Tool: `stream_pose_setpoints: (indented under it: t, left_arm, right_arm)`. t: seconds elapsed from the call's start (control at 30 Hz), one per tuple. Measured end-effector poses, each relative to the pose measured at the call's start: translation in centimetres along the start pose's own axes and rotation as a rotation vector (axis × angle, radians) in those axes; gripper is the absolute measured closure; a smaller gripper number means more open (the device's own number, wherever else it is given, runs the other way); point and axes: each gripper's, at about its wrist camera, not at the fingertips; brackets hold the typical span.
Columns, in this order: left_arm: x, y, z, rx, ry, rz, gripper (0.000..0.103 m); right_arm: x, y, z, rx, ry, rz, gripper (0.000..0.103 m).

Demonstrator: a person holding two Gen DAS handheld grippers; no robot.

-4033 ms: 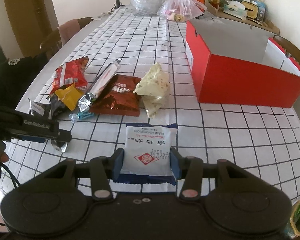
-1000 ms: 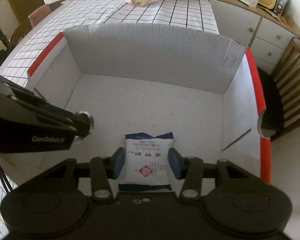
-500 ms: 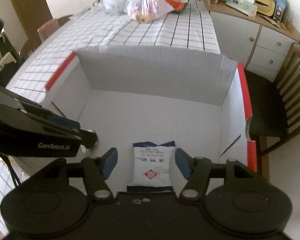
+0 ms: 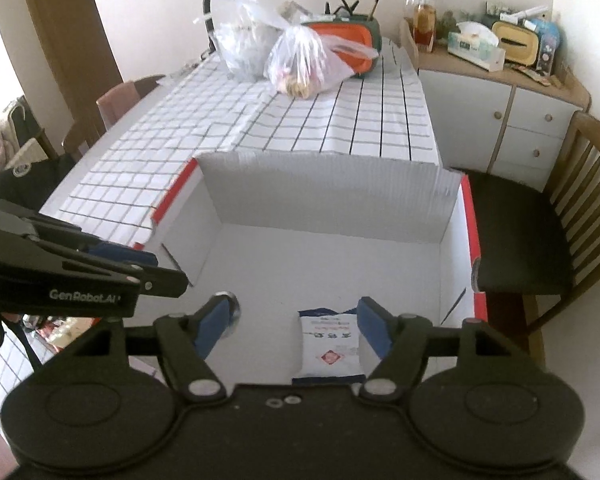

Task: Organize snacks
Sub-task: 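Lower the dark candy into the red box and open the left tool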

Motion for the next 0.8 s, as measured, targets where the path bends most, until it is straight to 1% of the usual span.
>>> stream_pose_setpoints:
  t: [0.03,0.07,0.13,0.33,0.4,0.53,0.7,0.8]
  left_arm:
    - [0.0,-0.4,-0.2,0.009,0.002,-0.001,0.069]
    - [-0.1,-0.8,-0.4,0.02,0.004,-0.003,0.063]
    - [-0.2,-1.9,-0.9,0.049,0.011,-0.006,0.058]
    - [-0.8,-4.5,-2.3,0.102,0.027,-0.011,0.057]
    - [-1.2,-5.5,-2.9,0.121,0.03,-0.01,0.057]
    - [-2.0,-7.5,-4.3,0.167,0.038,-0.006,0.048]
    - [-3.3,-9.9,-6.3,0.215,0.043,-0.001,0.047]
    - [-4.2,-11.2,-7.5,0.24,0.04,0.01,0.044]
  right_arm:
    - [-0.2,-0.4,-0.1,0.008,0.003,0.001,0.031]
    - [-0.4,-0.8,-0.2,0.016,0.006,0.002,0.031]
    - [-0.9,-1.5,-0.4,0.033,0.008,-0.001,0.029]
    - [-2.5,-3.5,-0.9,0.08,0.033,-0.002,0.027]
    - [-3.2,-4.2,-1.3,0.094,0.038,0.002,0.023]
    - [-4.8,-5.5,-2.0,0.135,0.036,0.029,0.016]
    - [-6.9,-6.5,-2.9,0.164,0.04,0.051,0.015]
    - [-8.3,-7.0,-3.5,0.184,0.038,0.064,0.012]
Point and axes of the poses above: each gripper's, at about its wrist camera, not at the fingertips, and y roughly the way its jaws point, x to its right, z to its top, and after that the axes turned 6 degrees about y, right-handed
